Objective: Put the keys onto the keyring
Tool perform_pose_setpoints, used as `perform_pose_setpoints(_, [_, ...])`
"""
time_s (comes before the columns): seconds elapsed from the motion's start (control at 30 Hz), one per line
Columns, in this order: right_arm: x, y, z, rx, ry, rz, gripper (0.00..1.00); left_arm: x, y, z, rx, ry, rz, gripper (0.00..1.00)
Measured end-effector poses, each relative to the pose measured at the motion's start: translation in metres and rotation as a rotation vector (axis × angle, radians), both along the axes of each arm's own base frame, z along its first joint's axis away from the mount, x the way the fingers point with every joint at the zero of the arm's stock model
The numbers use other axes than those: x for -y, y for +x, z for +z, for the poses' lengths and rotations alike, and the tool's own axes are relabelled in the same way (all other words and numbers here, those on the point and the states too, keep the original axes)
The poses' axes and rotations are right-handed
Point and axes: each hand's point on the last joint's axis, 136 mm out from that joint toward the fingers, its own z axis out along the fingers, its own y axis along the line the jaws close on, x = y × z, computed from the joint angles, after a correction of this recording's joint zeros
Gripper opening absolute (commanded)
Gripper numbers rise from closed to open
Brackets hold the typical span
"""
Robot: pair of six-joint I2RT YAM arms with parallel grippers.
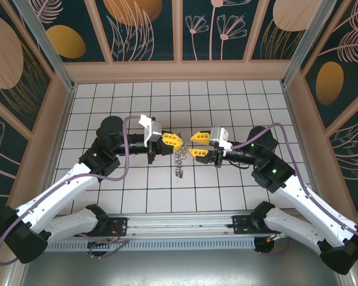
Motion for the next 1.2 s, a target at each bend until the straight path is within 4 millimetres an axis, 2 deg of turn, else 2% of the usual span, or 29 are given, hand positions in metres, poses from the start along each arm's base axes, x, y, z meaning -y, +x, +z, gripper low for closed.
perform_pose_setpoints(0.5, [-0.01,0.0,-0.002,-0.042,0.012,0.057,0.33,0.001,0.0,-0.001,-0.004,0.004,-0.002,0.0])
perform_pose_setpoints(0.83, [-0.014,0.004,-0.007,-0.059,0.004,0.06,0.17,0.001,0.0,-0.001,-0.004,0.004,-0.002,0.0])
perform_pose_setpoints(0.97, [-0.014,0.005,-0.008,-0.062,0.002,0.059,0.14,0.001,0.001,-0.002,-0.005,0.005,-0.002,0.0])
perform_pose_setpoints(1.2, [-0.015,0.006,-0.009,-0.07,0.0,0.057,0.0,0.001,0.0,-0.003,-0.008,0.009,-0.008,0.0])
